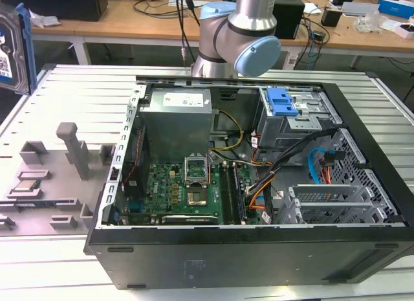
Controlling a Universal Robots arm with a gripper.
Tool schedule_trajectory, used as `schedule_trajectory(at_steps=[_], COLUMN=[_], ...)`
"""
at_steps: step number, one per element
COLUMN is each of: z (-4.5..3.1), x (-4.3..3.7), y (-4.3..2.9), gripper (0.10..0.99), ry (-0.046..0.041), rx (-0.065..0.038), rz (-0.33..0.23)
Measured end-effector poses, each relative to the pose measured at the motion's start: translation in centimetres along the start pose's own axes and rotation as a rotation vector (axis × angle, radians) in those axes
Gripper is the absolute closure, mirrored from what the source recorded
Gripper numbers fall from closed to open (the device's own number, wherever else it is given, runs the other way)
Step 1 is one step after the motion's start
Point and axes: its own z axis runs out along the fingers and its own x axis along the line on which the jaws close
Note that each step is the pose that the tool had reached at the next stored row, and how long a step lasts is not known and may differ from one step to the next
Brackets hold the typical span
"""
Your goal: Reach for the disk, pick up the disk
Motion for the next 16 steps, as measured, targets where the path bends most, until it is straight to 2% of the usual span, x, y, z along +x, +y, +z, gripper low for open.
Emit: schedule_trajectory(at_steps=[2, 5, 8, 12, 16], z=[-0.49, -1.61, -3.13, -4.35, -5.94], x=[0.0, 0.0, 0.0, 0.0, 0.0], y=[0.01, 0.05, 0.09, 0.13, 0.18], gripper=[0.722, 0.722, 0.722, 0.722, 0.722], ry=[0.0, 0.0, 0.0, 0.0, 0.0], rx=[0.0, 0.0, 0.0, 0.0, 0.0], rz=[0.0, 0.0, 0.0, 0.0, 0.0])
